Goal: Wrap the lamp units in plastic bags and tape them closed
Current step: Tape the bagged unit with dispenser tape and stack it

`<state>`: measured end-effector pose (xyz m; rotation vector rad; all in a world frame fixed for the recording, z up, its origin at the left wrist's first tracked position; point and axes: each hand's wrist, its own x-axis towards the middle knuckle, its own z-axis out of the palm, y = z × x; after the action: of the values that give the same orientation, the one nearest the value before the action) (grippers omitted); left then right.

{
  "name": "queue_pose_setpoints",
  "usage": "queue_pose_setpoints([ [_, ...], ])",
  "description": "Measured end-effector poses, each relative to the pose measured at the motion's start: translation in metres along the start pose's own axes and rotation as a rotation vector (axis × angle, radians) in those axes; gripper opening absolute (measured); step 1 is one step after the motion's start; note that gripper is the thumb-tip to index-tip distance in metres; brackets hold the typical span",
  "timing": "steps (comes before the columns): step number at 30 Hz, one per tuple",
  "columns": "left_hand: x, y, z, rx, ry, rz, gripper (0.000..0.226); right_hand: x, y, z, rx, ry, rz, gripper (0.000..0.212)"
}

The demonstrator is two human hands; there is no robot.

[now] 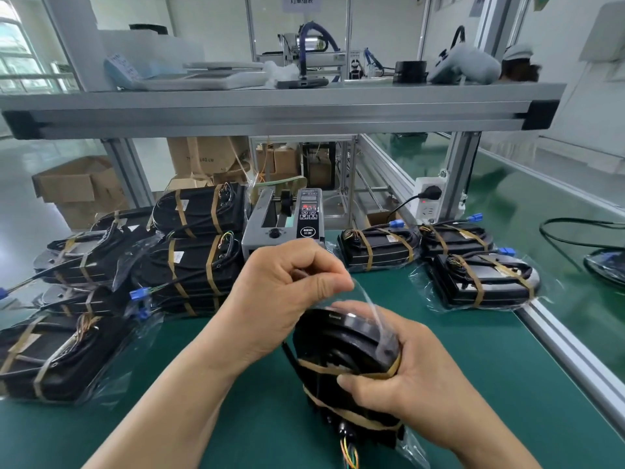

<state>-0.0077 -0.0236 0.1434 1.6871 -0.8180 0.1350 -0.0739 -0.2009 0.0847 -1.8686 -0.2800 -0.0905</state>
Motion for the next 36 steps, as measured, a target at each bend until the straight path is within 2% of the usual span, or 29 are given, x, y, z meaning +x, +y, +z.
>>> queue_pose_setpoints([
  [3, 0.003, -0.002, -0.006, -0.013, 0.112, 0.046, 0.012, 0.0, 0.003, 0.007, 0.049, 0.125, -0.02, 0.062],
  [5, 0.004, -0.012, -0.015, -0.007, 0.308, -0.031, 0.01, -0.003, 0.007, 0.009, 0.081, 0.215, -0.02, 0.066],
  [7, 0.004, -0.032, -0.025, -0.015, 0.554, -0.228, 0.016, -0.004, 0.01, 0.01, 0.096, 0.316, -0.012, 0.071],
  [9, 0.005, -0.057, -0.031, -0.15, 0.713, -0.495, 0.026, -0.003, 0.013, 0.013, 0.115, 0.385, 0.014, 0.072],
  [12, 0.005, -0.09, -0.028, -0.421, 0.772, -0.829, 0.02, -0.002, 0.015, 0.019, 0.126, 0.422, 0.027, 0.063],
  [15, 0.008, -0.109, -0.022, -0.569, 0.737, -0.989, 0.018, 0.001, 0.015, 0.023, 0.136, 0.458, 0.032, 0.056],
  [24, 0.03, -0.12, -0.014, -0.663, 0.742, -1.102, 0.023, 0.003, 0.018, 0.018, 0.106, 0.481, 0.015, 0.053],
  [32, 0.044, -0.118, -0.01, -0.694, 0.833, -1.07, 0.01, 0.001, 0.023, 0.02, 0.071, 0.445, 0.013, 0.055],
  [36, 0.05, -0.12, -0.004, -0.713, 0.921, -1.021, 0.016, 0.0, 0.02, 0.023, 0.054, 0.434, -0.02, 0.055],
])
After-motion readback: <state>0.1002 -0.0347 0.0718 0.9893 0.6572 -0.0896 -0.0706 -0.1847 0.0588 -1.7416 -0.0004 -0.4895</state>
